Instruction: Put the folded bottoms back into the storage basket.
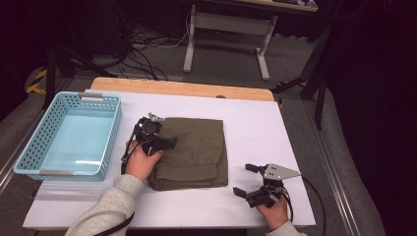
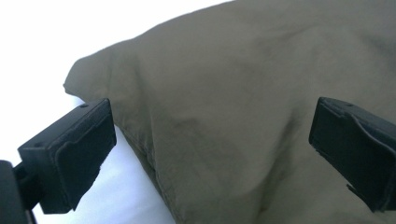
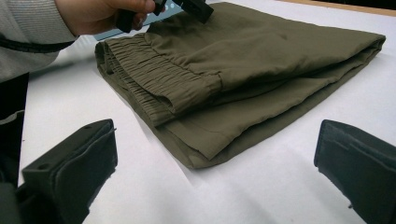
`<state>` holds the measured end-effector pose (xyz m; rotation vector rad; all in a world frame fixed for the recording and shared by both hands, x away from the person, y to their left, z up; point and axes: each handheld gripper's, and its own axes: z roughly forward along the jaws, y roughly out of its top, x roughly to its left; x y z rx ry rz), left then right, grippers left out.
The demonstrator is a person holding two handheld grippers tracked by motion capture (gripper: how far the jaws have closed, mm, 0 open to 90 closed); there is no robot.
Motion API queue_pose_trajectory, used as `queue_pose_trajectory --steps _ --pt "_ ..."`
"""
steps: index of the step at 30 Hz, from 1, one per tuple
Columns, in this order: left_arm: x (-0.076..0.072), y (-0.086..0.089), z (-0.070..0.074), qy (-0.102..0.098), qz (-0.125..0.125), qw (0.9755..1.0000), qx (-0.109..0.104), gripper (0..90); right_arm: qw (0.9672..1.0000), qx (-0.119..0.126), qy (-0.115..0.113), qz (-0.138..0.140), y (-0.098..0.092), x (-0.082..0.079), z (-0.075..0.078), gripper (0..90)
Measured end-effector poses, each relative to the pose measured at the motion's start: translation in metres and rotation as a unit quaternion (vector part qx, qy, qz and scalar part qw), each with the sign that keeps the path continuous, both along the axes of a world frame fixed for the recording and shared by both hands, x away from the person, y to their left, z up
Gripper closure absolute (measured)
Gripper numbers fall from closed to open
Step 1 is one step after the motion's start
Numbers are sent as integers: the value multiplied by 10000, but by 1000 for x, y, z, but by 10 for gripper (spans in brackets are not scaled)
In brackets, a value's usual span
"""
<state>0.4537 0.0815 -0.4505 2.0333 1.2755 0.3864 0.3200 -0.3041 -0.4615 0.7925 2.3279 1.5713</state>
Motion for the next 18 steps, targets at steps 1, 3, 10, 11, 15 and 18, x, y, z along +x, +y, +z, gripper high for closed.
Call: queue_pose_trajectory --steps 1,3,10,11,15,18 --pt "1 0 -2 34 8 10000 47 17 10000 2 5 5 0 0 0 0" --pt "2 0 -4 74 31 9999 91 22 10000 -2 6 8 0 0 0 0" --pt "6 0 -12 264 -36 9996 130 19 10000 -5 13 21 0 0 0 0" --pt "6 0 -13 263 -52 9996 133 19 10000 -6 13 22 0 0 0 0" --pt "6 0 -16 296 -118 9994 116 18 10000 -19 12 26 0 0 0 0" --pt "6 -1 -19 346 -140 9993 103 17 10000 -16 28 37 1 1 -1 0"
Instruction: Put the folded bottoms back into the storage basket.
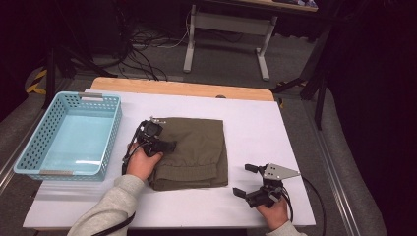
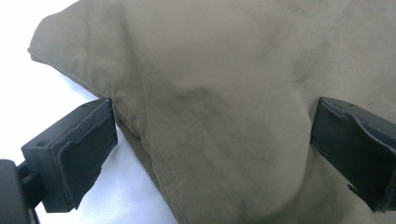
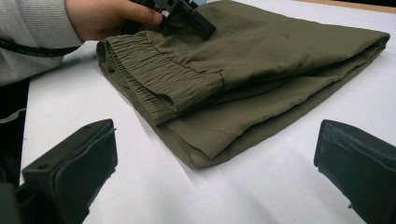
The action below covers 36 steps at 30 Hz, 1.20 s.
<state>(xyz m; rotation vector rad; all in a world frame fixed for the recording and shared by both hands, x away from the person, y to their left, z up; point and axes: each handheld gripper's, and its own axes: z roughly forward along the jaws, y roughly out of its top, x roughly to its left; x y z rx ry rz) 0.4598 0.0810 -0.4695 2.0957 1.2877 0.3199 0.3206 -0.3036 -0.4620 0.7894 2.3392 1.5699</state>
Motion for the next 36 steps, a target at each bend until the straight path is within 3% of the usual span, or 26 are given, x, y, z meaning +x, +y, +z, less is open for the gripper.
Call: queue_pose_trajectory --steps 4,9,12,36 --pt "-1 0 -3 -63 -34 10000 16 8 10000 27 12 23 0 0 0 0" --pt "-4 -3 -6 -254 -73 9995 188 3 10000 28 12 21 0 0 0 0" --pt "-6 -3 -8 -333 -49 9993 137 1 10000 28 15 23 0 0 0 0" --pt "-7 -3 -9 -385 -35 9991 163 4 10000 28 35 -46 -1 1 0 3"
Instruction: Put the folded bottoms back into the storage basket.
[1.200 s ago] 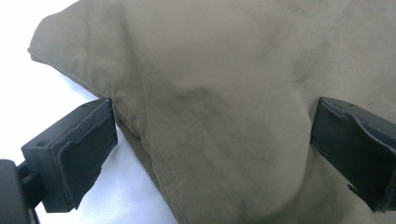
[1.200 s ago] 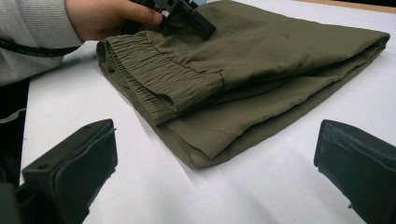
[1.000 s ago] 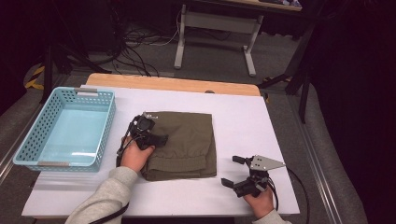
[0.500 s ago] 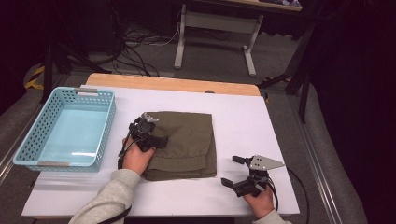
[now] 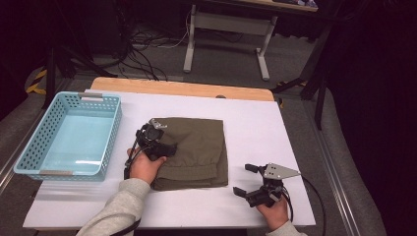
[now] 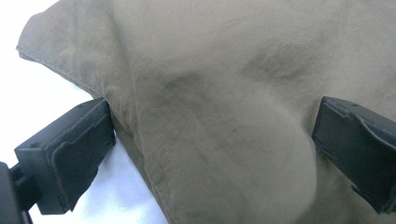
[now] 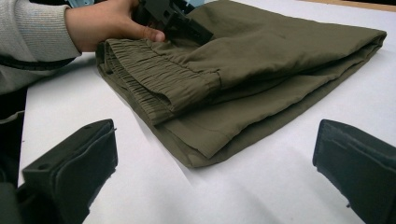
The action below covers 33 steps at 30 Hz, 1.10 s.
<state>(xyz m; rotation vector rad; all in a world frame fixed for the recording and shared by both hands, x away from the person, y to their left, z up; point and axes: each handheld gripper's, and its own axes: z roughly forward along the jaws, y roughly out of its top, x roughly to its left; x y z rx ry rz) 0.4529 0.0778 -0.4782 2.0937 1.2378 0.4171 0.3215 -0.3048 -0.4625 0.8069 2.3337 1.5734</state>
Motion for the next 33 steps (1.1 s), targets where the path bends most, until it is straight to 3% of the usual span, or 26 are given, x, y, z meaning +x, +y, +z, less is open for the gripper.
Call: queue_pose_trajectory --steps 4,15,21,27,33 --pt "-3 -1 1 6 38 10000 -48 30 10000 15 -2 -3 0 0 0 3" --pt "-8 -5 9 194 186 9996 -27 250 10000 -1 3 -17 0 0 0 3" --pt "-11 -6 13 263 158 9995 -59 415 10000 3 6 -12 0 0 0 4" --pt "-14 -11 14 327 -23 9993 -193 652 10000 17 7 -3 0 0 0 3" --pt "-14 -9 13 337 -143 9988 -324 772 10000 18 9 -2 0 0 0 3"
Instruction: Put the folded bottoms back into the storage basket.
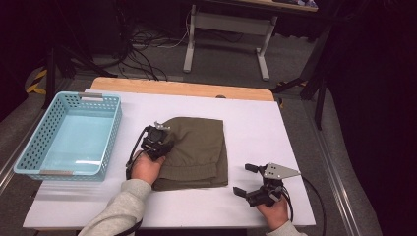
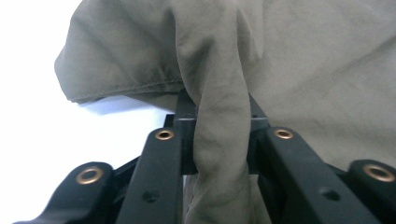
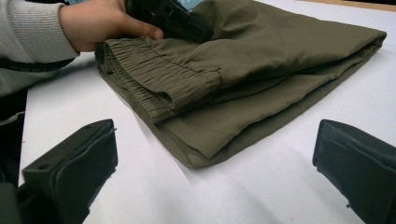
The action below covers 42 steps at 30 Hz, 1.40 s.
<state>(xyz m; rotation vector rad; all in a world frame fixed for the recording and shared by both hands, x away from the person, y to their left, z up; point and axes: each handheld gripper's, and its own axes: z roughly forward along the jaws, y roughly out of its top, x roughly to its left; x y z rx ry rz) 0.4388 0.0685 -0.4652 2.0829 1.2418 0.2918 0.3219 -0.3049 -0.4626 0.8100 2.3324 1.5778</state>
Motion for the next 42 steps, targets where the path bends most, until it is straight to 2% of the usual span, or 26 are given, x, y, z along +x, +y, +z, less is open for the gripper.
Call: queue_pose_trajectory --steps 9,12,18,24,26,27,29,32,33,34,37,38,42 --pt "1 2 0 68 -18 9998 -162 803 10000 8 1 2 0 0 0 3" --pt "1 2 1 32 5 9998 -185 808 10000 14 1 5 0 0 0 3" --pt "-2 4 7 -220 -3 9994 -263 812 10000 18 -8 4 -1 0 0 3" --pt "-8 5 21 -553 -85 9976 -416 814 10000 22 -7 1 -1 0 0 3" --pt "-9 5 26 -594 -117 9969 -495 814 10000 21 -13 1 -1 0 0 3" --pt "-10 5 29 -617 -138 9963 -577 814 10000 21 -12 2 -1 0 0 3" --pt "-12 5 34 -736 -167 9954 -591 815 10000 19 -13 -1 -1 0 0 4" --pt "-17 4 44 -910 -234 9929 -734 816 10000 26 -12 2 -1 0 0 4" --pt "-17 4 44 -910 -234 9929 -734 816 10000 26 -12 2 -1 0 0 4" --pt "-20 4 49 -1066 -342 9905 -793 816 10000 29 -9 4 -1 0 0 3" --pt "-25 3 57 -1186 -465 9873 -947 817 10000 30 -13 2 -1 0 0 3" --pt "-25 3 57 -1186 -465 9873 -947 817 10000 30 -13 2 -1 0 0 3" --pt "-32 2 70 -1441 -614 9820 -1051 817 10000 54 -20 -6 -1 0 0 3"
